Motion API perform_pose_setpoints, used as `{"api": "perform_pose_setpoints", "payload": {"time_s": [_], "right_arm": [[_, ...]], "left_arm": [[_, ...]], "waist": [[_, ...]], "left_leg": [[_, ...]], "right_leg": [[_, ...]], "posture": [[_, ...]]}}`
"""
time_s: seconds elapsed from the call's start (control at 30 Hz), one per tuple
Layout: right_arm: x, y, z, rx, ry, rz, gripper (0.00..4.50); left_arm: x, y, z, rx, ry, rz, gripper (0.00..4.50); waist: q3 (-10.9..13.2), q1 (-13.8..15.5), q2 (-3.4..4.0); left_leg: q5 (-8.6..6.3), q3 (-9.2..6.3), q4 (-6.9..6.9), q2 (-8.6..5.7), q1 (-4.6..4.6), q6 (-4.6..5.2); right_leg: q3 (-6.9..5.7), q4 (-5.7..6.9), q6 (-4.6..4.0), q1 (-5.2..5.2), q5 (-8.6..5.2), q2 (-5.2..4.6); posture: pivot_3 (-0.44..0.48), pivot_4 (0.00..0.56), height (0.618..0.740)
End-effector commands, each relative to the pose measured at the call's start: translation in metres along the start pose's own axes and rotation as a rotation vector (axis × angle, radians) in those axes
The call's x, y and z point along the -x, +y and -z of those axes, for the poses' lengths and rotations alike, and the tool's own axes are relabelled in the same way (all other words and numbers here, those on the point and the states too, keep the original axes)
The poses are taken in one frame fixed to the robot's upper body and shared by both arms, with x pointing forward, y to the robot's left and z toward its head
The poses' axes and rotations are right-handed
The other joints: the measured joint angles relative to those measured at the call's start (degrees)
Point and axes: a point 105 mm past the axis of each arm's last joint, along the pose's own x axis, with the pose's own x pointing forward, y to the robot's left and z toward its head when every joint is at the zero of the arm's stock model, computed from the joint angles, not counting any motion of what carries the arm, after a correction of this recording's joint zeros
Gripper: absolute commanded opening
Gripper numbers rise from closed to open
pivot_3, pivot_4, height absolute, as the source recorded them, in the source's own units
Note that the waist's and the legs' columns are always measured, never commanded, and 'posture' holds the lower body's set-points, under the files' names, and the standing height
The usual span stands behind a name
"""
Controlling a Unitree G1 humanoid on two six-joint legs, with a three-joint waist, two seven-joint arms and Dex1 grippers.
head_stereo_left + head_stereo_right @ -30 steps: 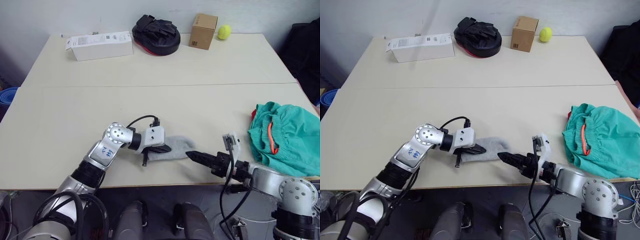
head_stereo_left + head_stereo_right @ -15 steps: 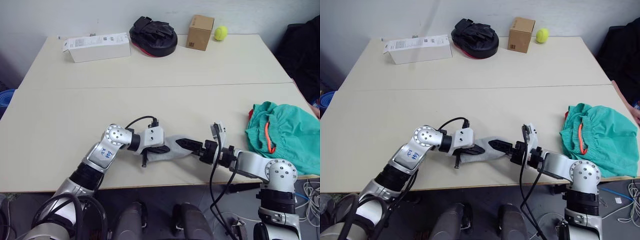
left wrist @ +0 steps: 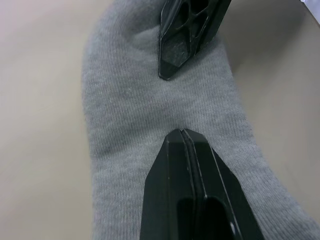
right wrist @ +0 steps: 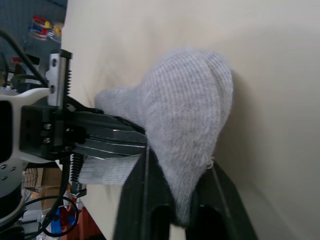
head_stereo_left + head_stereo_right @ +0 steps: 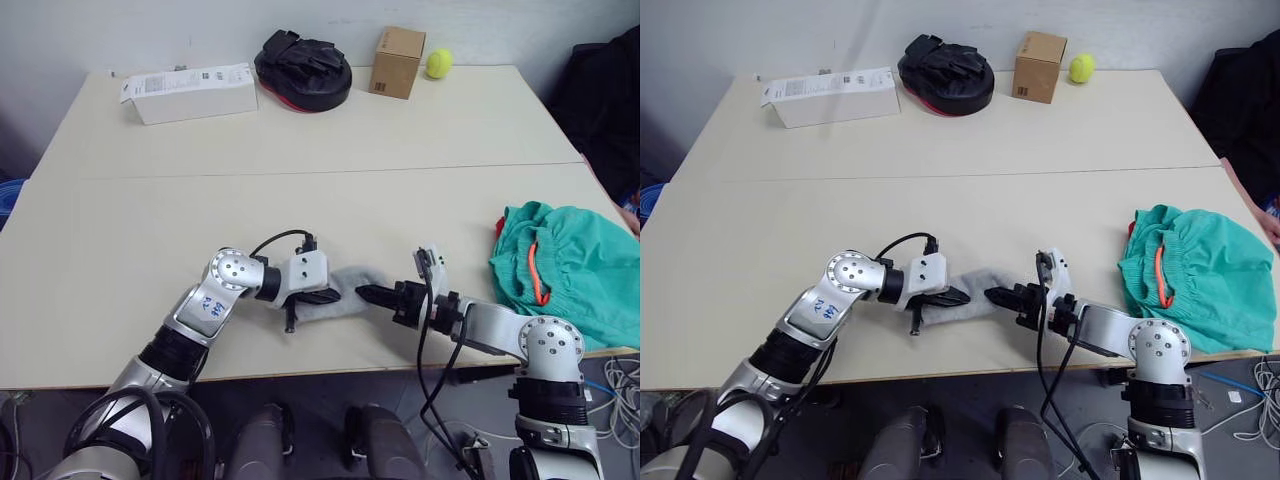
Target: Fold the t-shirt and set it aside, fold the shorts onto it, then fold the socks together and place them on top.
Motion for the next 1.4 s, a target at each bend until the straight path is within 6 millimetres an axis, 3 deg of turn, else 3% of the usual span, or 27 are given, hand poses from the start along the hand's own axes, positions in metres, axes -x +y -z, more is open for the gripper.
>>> {"api": "perform_pose_setpoints", "payload": {"time_s": [0.03,0.33,0.47,0.6,0.87,1.23,1.4], "right_arm": [[0.009,-0.003,-0.006,0.044,-0.020,0.022,0.05],[0.020,-0.002,-0.018,0.092,-0.030,0.006,0.05],[0.014,0.011,-0.017,0.144,0.001,-0.033,0.05],[0.006,0.032,-0.012,0.221,0.036,-0.120,0.05],[-0.018,0.066,0.001,0.380,0.129,-0.244,0.05],[-0.039,0.056,0.006,0.467,0.190,-0.224,0.05],[-0.036,0.059,0.010,0.480,0.227,-0.263,1.44]], "left_arm": [[0.009,0.008,-0.008,0.006,-0.028,-0.052,0.00],[0.016,0.008,-0.002,0.024,-0.013,-0.070,0.00],[0.004,-0.004,0.003,0.013,-0.005,-0.027,0.00],[-0.003,-0.004,0.003,0.017,-0.011,-0.035,0.00],[0.000,-0.003,0.005,0.028,-0.011,-0.049,0.00],[0.010,0.000,0.008,0.044,0.004,-0.088,0.00],[0.013,0.003,0.010,0.051,0.007,-0.109,0.00]], "waist": [[0.0,0.0,0.01],[0.0,-0.1,0.04],[0.0,-0.1,0.04],[0.0,-0.1,0.04],[0.0,0.0,0.04],[0.0,-0.2,0.04],[0.0,-0.2,0.04]], "left_leg": [[0.00,0.00,0.00,0.00,-0.01,0.00],[-0.05,0.03,-0.09,-0.01,-0.11,-0.02],[-0.05,0.04,-0.13,0.00,-0.11,-0.02],[-0.05,0.05,-0.15,0.00,-0.10,-0.02],[-0.05,0.04,-0.15,0.01,-0.10,-0.02],[-0.05,0.05,-0.17,0.01,-0.09,-0.05],[-0.05,0.04,-0.17,0.02,-0.08,-0.06]], "right_leg": [[0.00,-0.01,0.00,0.00,0.00,0.00],[-0.01,-0.03,0.01,-0.17,0.01,0.00],[-0.01,-0.03,0.01,-0.20,0.01,0.00],[-0.01,-0.03,0.01,-0.21,0.01,0.00],[-0.01,-0.04,0.01,-0.20,0.01,0.00],[-0.02,0.03,0.01,-0.24,0.01,0.00],[-0.02,0.05,0.01,-0.25,0.01,0.00]], "posture": [[0.000,0.150,0.740],[0.000,0.150,0.740],[0.000,0.150,0.740],[0.000,0.150,0.740],[0.000,0.150,0.740],[0.000,0.150,0.740],[0.000,0.150,0.740]]}}
